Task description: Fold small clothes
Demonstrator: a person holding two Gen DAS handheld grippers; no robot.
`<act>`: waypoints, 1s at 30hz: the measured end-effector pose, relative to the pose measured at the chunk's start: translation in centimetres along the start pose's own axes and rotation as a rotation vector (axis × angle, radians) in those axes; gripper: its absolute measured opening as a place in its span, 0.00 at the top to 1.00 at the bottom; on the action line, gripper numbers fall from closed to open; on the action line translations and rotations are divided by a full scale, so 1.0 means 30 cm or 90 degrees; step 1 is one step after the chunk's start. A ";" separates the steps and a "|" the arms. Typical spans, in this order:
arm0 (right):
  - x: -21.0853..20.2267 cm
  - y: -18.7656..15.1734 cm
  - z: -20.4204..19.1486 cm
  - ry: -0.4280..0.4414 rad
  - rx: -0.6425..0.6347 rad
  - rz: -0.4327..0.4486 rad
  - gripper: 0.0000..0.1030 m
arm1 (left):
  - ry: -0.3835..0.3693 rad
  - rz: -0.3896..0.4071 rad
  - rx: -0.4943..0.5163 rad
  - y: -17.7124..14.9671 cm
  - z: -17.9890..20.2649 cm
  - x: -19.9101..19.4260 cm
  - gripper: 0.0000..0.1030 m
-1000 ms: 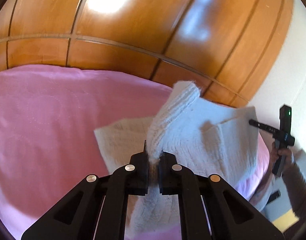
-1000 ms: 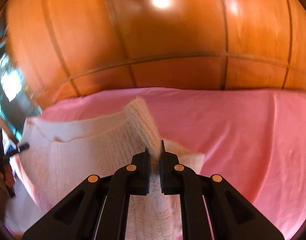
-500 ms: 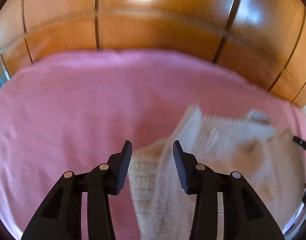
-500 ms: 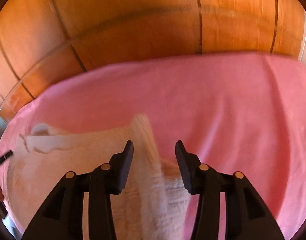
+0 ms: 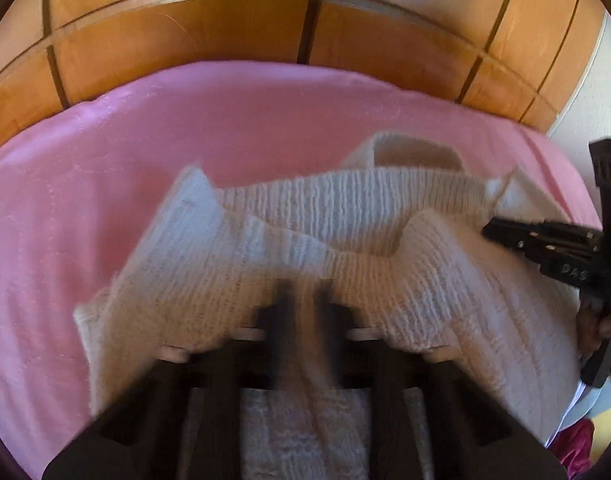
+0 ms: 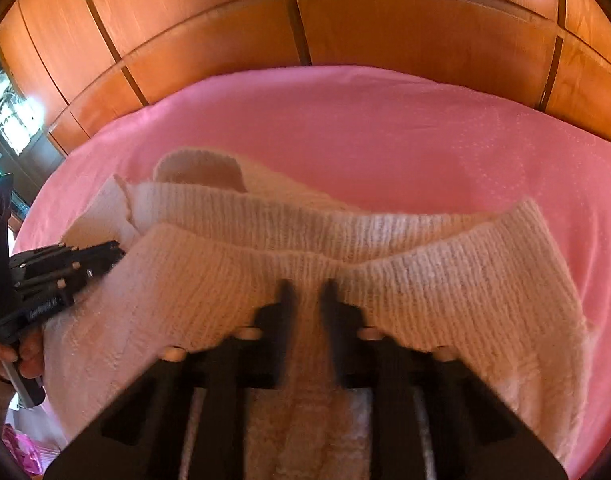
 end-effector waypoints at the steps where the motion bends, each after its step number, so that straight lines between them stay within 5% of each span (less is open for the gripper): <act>1: -0.012 0.008 0.007 -0.002 0.001 0.010 0.95 | -0.009 0.027 -0.010 0.003 -0.001 -0.033 0.97; 10: -0.216 0.115 -0.010 -0.029 -0.015 0.172 0.96 | 0.013 0.199 -0.024 0.129 0.008 -0.227 0.97; 14: -0.099 0.144 0.021 -0.067 0.000 0.149 0.96 | 0.057 0.175 -0.019 0.172 0.013 -0.116 0.97; 18: 0.082 0.087 0.065 -0.105 0.008 0.081 0.96 | 0.115 0.084 -0.044 0.124 -0.064 0.073 0.97; 20: 0.099 0.081 0.077 -0.106 0.022 0.079 0.96 | 0.087 0.065 -0.091 0.105 -0.104 0.116 0.96; 24: 0.079 0.087 0.078 -0.083 0.035 0.075 0.81 | 0.058 0.063 -0.128 0.098 -0.124 0.084 0.94; 27: -0.003 0.091 0.087 -0.053 0.063 0.095 0.40 | 0.083 0.073 -0.124 0.078 -0.127 0.011 0.87; 30: -0.129 0.055 0.090 -0.028 0.073 0.111 0.39 | 0.089 0.120 -0.123 0.031 -0.129 -0.119 0.65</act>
Point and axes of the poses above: each gripper's, at about its wrist camera, not at the fingertips, and x roughly the way its jaws point, z to its right, y to its top, the point moved 8 cm from there along x, roughly the way its jaws point, and after that the axes turned 2 degrees about -y, right-handed, at the moved point
